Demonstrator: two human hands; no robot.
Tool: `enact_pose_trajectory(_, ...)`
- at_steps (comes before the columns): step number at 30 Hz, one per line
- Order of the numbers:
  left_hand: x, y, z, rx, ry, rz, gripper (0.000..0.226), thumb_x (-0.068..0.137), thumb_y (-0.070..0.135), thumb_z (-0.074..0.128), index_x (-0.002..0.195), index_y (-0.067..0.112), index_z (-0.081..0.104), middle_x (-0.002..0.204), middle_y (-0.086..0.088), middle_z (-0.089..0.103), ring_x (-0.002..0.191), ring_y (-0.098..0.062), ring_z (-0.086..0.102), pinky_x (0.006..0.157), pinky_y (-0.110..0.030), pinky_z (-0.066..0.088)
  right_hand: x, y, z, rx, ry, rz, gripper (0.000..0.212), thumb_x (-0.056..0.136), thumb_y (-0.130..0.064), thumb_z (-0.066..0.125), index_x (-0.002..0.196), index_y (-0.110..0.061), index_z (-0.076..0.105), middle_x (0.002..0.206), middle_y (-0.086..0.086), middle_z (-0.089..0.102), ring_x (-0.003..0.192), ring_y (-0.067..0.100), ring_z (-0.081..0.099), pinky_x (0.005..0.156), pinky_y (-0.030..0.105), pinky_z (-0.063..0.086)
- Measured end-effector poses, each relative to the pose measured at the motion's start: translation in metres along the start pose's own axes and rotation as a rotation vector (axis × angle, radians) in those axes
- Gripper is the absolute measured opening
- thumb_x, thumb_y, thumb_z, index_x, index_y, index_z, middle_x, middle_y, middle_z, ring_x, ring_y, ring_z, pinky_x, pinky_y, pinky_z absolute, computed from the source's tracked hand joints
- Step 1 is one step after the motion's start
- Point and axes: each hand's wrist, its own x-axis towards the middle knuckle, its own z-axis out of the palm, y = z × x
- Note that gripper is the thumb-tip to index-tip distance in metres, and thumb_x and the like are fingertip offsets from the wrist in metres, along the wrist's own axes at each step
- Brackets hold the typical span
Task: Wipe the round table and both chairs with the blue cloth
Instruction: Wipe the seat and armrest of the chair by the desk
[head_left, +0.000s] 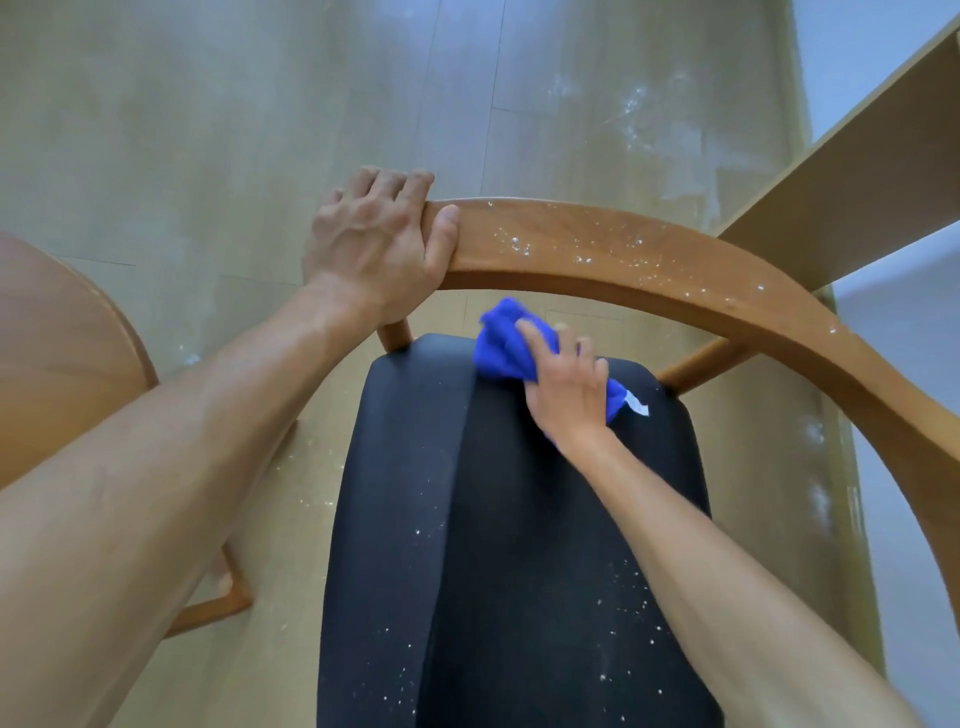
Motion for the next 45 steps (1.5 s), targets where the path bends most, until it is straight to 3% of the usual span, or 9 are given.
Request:
enact_pose_trajectory(7,0.000,0.001,0.000,-0.025,-0.023,-0.015,0.050,0.100,0.044,0.030,0.137,0.015,0.045,0.134,-0.011,0.054,0.130,-0.028,0.039,0.096,-0.045,0.036,-0.176,-0.090,-0.003,0.256,-0.104,-0.327,0.044,0.075,-0.006,0.047,0.111,-0.027,0.061,0.095,0.009,0.062,0.061,0.024,0.041,0.054,0.032,0.033)
enact_pose_trajectory(11,-0.001,0.002,-0.001,-0.008,-0.030,-0.012,0.057,0.095,0.047,0.025,0.135,0.014,0.047,0.132,-0.010,0.056,0.127,-0.030,0.042,0.097,-0.045,0.037,-0.235,-0.112,-0.014,0.458,-0.335,-0.544,0.028,0.081,-0.052,0.046,0.064,-0.032,0.057,0.067,-0.008,0.040,0.050,0.014,0.034,0.047,0.023,0.030)
enact_pose_trajectory(15,-0.001,0.002,-0.001,-0.008,-0.016,-0.015,0.059,0.092,0.048,0.024,0.134,0.015,0.048,0.130,-0.008,0.058,0.125,-0.029,0.044,0.096,-0.044,0.037,-0.140,-0.064,-0.009,0.208,-0.156,-0.966,0.042,0.082,-0.007,0.045,0.114,-0.033,0.054,0.103,0.002,0.052,0.068,0.021,0.039,0.060,0.031,0.035)
enact_pose_trajectory(21,0.000,0.000,0.002,-0.004,0.013,-0.008,0.056,0.093,0.047,0.027,0.132,0.015,0.051,0.126,-0.007,0.061,0.122,-0.028,0.048,0.093,-0.042,0.038,0.024,-0.066,0.011,0.080,-0.047,0.043,0.065,0.066,-0.004,0.064,0.125,-0.027,0.058,0.105,0.010,0.058,0.077,0.032,0.052,0.060,0.035,0.036)
enact_pose_trajectory(24,0.000,0.000,0.002,-0.015,0.005,-0.010,0.057,0.093,0.047,0.028,0.131,0.014,0.052,0.123,-0.008,0.063,0.119,-0.028,0.050,0.092,-0.043,0.039,-0.015,-0.084,0.013,0.169,-0.011,0.021,0.063,0.058,-0.001,0.062,0.117,-0.025,0.060,0.097,0.010,0.059,0.065,0.028,0.046,0.054,0.033,0.032)
enact_pose_trajectory(30,-0.001,-0.001,0.000,-0.013,-0.015,-0.003,0.060,0.092,0.049,0.024,0.131,0.014,0.052,0.123,-0.009,0.063,0.119,-0.029,0.050,0.093,-0.044,0.039,-0.243,-0.113,0.008,0.234,-0.878,-0.527,0.045,0.085,-0.048,0.056,0.106,-0.009,0.057,0.089,0.026,0.041,0.065,0.027,0.048,0.074,0.035,0.049)
enact_pose_trajectory(34,0.000,-0.002,0.000,-0.010,-0.024,-0.016,0.061,0.092,0.049,0.022,0.133,0.014,0.049,0.128,-0.009,0.060,0.123,-0.029,0.046,0.095,-0.043,0.037,-0.258,-0.076,0.021,1.085,-0.760,-0.689,0.030,0.093,-0.060,0.035,0.096,-0.041,0.058,0.087,-0.009,0.035,0.071,0.004,0.037,0.083,0.013,0.032)
enact_pose_trajectory(37,0.000,-0.001,0.000,-0.008,-0.023,-0.008,0.061,0.092,0.049,0.022,0.134,0.013,0.049,0.129,-0.011,0.059,0.124,-0.031,0.046,0.095,-0.045,0.037,-0.201,-0.024,0.006,0.296,-0.164,-1.039,0.032,0.090,-0.013,0.038,0.112,-0.032,0.052,0.097,-0.001,0.053,0.071,0.015,0.037,0.066,0.024,0.039)
enact_pose_trajectory(45,0.000,0.001,0.000,-0.004,-0.019,-0.024,0.066,0.090,0.051,0.018,0.136,0.014,0.047,0.132,-0.013,0.057,0.127,-0.033,0.043,0.098,-0.048,0.036,-0.002,0.031,0.002,0.074,-0.065,-0.089,0.076,0.045,-0.002,0.073,0.117,-0.021,0.062,0.094,0.013,0.061,0.065,0.032,0.053,0.053,0.036,0.047)
